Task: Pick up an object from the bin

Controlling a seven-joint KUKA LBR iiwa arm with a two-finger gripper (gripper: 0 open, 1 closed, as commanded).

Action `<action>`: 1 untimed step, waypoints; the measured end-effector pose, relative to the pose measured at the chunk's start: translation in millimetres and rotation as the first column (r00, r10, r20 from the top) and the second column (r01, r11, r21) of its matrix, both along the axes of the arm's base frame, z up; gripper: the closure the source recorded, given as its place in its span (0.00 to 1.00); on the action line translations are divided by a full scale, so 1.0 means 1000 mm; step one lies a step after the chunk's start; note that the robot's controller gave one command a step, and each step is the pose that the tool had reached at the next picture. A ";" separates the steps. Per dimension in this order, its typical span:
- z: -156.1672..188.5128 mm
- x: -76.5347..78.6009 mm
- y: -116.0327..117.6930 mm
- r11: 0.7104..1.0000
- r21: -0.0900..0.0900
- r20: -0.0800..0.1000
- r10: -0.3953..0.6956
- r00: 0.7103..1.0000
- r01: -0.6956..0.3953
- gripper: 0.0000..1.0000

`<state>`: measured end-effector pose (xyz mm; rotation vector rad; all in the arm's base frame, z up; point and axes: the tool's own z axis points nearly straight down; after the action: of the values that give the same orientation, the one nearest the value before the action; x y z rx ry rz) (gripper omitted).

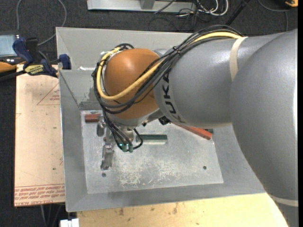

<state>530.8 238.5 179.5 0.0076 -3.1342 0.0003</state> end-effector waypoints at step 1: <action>-0.112 0.078 -0.086 0.973 -0.001 0.008 0.232 0.973 -0.232 0.00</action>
Offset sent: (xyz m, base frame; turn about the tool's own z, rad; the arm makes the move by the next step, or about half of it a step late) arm 0.0771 -0.0836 -0.1095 -0.2395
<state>608.8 152.2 67.7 0.3744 -3.1201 0.0010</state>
